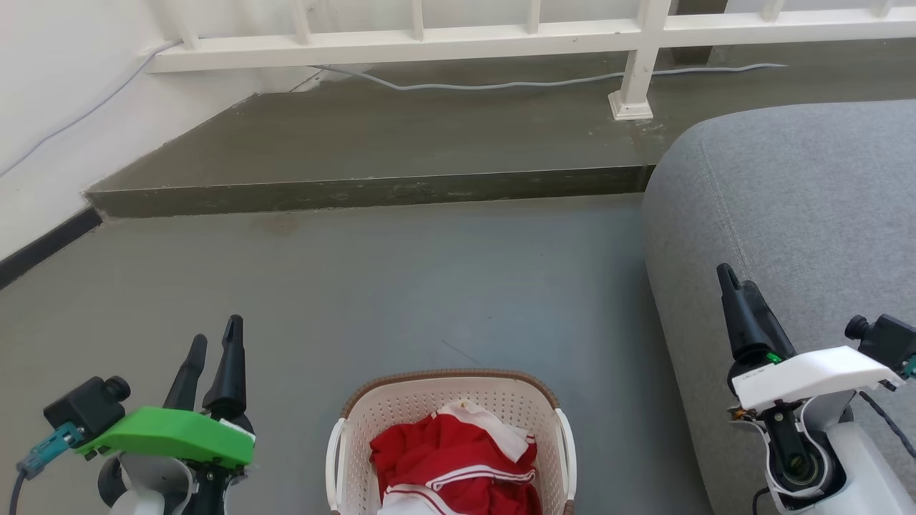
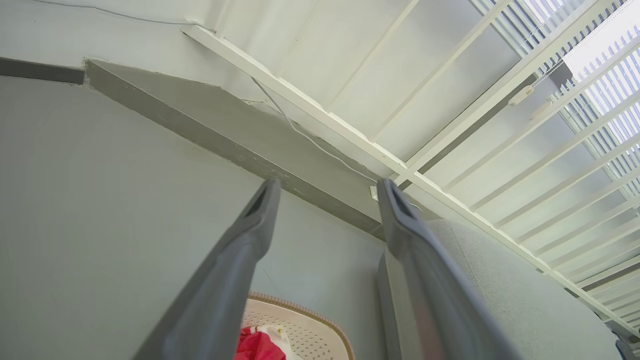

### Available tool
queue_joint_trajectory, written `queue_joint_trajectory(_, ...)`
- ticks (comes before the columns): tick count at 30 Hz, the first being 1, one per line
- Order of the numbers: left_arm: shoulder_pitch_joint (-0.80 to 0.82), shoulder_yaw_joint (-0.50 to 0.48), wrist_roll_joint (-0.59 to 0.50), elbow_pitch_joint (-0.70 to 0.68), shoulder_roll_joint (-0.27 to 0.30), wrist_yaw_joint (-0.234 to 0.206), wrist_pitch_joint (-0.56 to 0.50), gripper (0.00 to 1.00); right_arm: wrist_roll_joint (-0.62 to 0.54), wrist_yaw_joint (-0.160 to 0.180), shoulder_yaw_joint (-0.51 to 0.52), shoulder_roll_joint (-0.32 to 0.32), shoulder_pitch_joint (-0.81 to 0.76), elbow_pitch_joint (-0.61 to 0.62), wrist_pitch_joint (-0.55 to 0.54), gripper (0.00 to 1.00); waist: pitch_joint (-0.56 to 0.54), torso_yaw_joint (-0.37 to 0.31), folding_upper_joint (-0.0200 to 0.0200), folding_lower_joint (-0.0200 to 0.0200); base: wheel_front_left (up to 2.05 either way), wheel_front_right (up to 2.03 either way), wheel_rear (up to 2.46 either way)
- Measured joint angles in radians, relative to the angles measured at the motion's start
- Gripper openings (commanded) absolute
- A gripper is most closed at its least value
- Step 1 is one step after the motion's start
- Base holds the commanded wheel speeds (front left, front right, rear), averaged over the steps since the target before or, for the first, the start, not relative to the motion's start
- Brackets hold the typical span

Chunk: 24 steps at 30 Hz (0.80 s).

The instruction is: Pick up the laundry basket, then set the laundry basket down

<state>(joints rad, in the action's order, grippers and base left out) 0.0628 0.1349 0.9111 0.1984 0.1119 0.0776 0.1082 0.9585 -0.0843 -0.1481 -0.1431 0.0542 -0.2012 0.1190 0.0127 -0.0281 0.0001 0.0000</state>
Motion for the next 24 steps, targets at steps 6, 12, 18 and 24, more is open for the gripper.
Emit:
queue_joint_trajectory(6, 0.0, 0.015, -0.076, -0.012, -0.001, -0.007, 0.021, 1.0, -0.09, 0.016, -0.021, -0.001, 0.0, 0.001, 0.017, 1.0, 0.002, -0.002, 0.0, 0.0, 0.0, 0.0, 0.0)
queue_joint_trajectory(12, 0.0, 0.029, -0.151, -0.015, -0.004, -0.008, 0.043, 1.0, -0.171, 0.025, -0.039, -0.001, 0.006, 0.005, 0.037, 1.0, 0.004, -0.005, 0.0, 0.0, 0.0, 0.0, 0.0)
queue_joint_trajectory(18, 0.0, 0.037, -0.227, -0.02, -0.006, -0.008, 0.061, 1.0, -0.245, 0.026, -0.056, 0.001, 0.011, 0.009, 0.058, 1.0, 0.005, -0.008, 0.0, 0.0, 0.0, 0.0, 0.0)
queue_joint_trajectory(24, 0.0, 0.048, -0.309, -0.026, -0.008, -0.008, 0.085, 1.0, -0.313, 0.033, -0.066, 0.007, 0.019, 0.012, 0.076, 1.0, 0.006, -0.01, 0.0, 0.0, 0.0, 0.0, 0.0)
